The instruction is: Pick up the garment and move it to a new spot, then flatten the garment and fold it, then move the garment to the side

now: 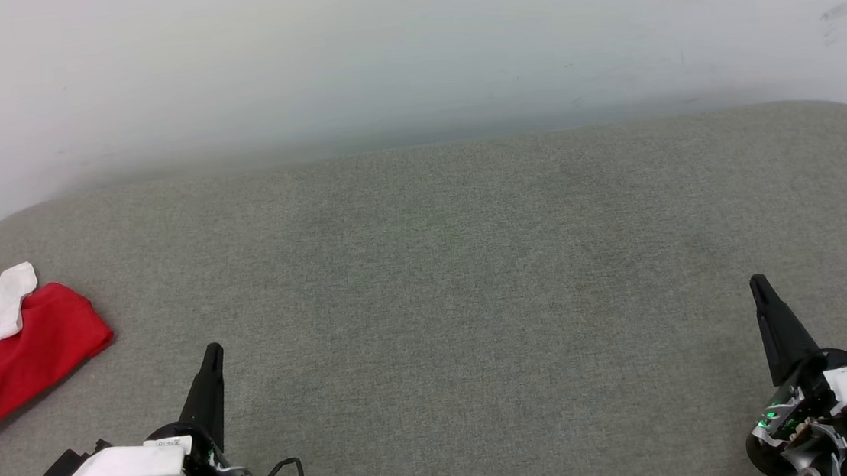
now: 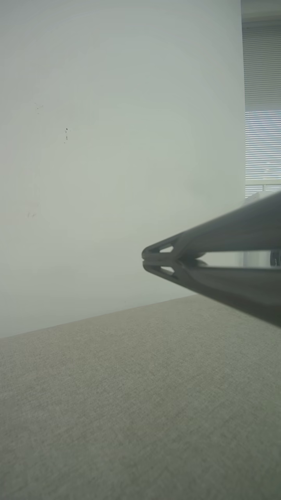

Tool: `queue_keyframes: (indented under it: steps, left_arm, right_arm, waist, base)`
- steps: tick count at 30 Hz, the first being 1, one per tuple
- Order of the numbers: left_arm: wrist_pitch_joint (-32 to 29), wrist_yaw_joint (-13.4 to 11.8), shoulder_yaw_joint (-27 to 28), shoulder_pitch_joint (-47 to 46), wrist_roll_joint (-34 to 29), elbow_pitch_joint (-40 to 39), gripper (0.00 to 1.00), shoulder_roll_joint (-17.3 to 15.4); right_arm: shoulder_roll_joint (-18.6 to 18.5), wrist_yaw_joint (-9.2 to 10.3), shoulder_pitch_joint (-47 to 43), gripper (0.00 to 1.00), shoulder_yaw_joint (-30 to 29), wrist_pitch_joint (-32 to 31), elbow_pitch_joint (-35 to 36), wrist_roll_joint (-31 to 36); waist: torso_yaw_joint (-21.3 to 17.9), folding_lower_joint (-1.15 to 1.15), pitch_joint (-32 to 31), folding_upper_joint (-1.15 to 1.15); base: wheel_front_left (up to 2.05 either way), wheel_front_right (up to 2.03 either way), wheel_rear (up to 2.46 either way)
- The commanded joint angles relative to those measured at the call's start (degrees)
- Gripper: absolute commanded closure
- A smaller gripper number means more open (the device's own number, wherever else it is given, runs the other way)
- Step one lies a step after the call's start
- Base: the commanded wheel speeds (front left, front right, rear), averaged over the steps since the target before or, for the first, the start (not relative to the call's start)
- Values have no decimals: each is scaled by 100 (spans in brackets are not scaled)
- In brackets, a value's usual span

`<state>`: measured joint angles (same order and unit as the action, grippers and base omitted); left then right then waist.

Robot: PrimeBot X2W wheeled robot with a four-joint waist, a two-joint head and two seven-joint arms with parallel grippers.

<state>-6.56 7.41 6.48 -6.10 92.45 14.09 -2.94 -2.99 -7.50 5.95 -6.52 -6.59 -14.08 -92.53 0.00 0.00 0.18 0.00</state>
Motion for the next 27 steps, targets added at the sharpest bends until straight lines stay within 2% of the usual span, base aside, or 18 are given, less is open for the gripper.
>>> queue_keyframes:
  steps: [1,27]
  left_arm:
    - [-7,27,12,-42,-9,1,100,7]
    - [-7,28,13,-42,-8,1,100,7]
  right_arm:
    - [18,2,71,100,3,-3,-4,25]
    - [18,2,71,100,3,-3,-4,25]
  waist:
    - [0,0,0,0]
    - [0,0,0,0]
  base:
    - [0,0,0]
    - [0,0,0]
